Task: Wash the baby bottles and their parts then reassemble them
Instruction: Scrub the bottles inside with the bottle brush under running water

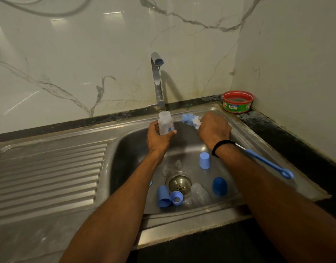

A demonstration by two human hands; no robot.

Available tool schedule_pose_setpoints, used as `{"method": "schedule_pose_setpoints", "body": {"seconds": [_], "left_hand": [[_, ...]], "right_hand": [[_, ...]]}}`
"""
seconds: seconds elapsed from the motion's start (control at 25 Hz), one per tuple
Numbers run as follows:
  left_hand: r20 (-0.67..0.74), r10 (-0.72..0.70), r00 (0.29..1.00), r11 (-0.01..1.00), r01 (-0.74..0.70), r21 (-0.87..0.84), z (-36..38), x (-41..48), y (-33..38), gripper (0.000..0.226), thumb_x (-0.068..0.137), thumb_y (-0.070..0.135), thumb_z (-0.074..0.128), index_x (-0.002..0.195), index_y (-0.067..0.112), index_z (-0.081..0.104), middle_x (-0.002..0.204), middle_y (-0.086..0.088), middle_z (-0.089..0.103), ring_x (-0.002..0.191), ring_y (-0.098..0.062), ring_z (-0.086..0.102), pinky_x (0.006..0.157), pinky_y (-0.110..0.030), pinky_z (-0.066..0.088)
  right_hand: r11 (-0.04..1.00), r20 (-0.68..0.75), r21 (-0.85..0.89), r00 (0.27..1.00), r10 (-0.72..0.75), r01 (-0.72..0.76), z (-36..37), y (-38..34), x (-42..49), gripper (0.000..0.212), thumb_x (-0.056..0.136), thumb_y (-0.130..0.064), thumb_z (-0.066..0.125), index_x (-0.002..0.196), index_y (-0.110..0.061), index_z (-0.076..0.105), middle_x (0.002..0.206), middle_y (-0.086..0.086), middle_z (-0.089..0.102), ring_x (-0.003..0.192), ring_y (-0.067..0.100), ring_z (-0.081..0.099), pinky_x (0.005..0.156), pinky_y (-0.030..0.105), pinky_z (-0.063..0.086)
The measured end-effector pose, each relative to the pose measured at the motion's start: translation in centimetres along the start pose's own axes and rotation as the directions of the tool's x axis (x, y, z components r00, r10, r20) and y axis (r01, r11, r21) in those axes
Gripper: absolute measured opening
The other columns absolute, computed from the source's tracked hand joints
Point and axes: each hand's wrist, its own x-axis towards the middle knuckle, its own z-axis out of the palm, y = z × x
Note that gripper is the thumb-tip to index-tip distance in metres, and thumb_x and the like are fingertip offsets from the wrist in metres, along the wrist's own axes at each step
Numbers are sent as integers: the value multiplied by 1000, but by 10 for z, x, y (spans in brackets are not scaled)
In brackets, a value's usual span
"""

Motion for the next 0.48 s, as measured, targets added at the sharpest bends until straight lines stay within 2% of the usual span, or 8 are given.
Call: {"method": "schedule_pose_setpoints", "body": {"seconds": [0.24,0.4,0.48], "left_hand": [[3,-2,1000,1000,2,-12,0,-1,2,63,82,10,81,135,14,48,138,-8,57,114,-15,56,89,-24,49],[0,-2,1000,1000,2,-17,0,-1,2,62,82,11,81,135,14,49,137,-7,58,117,-19,58,87,-23,49],[0,0,1000,1000,0,-20,0,0,2,62,82,12,82,135,14,49,136,-7,59,113,-16,58,83,-19,50]], "right_hand": [[1000,10,18,1000,5,-5,-1,1,1,28,90,-25,66,114,-10,62,118,13,64,110,32,61,85,37,49],[1000,12,20,1000,5,-5,1,2,2,31,90,-27,68,115,-11,62,119,13,64,111,32,61,86,38,49],[1000,11,17,1000,6,-6,2,2,3,32,90,-28,68,115,-11,61,119,13,64,111,32,60,86,37,49]]}}
